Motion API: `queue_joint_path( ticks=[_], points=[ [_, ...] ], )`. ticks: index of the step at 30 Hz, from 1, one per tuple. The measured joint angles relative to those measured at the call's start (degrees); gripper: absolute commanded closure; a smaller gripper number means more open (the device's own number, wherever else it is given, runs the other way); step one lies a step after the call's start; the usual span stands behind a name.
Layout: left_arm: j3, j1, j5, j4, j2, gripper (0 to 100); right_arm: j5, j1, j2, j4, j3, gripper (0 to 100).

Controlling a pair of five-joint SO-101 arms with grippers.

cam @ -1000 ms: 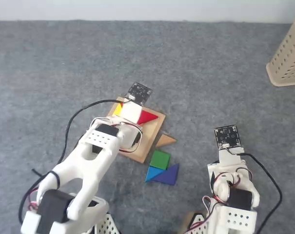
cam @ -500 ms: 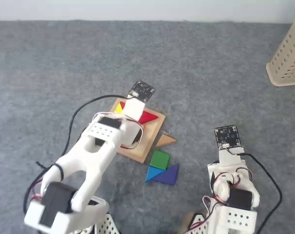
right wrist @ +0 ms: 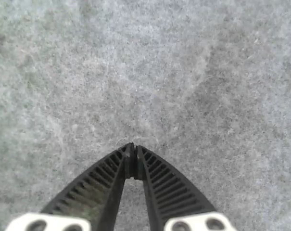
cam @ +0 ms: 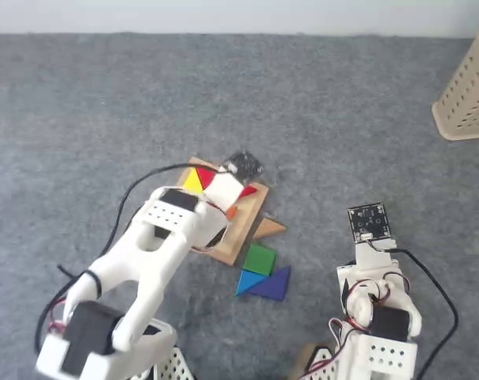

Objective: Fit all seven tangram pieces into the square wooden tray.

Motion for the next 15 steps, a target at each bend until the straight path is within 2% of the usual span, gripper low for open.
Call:
queue_joint_path(
  ticks=[4, 15],
  points=[
    [0.35, -1.41, -0.79, 3.78, -1.93, 95, 0.0, 0.0, 0.0, 0.0, 0.0, 99.2],
    [1.67, -3.25, 0.18, 3.34, -10.37, 95, 0.0, 0.0, 0.0, 0.0, 0.0, 99.2]
  ],
)
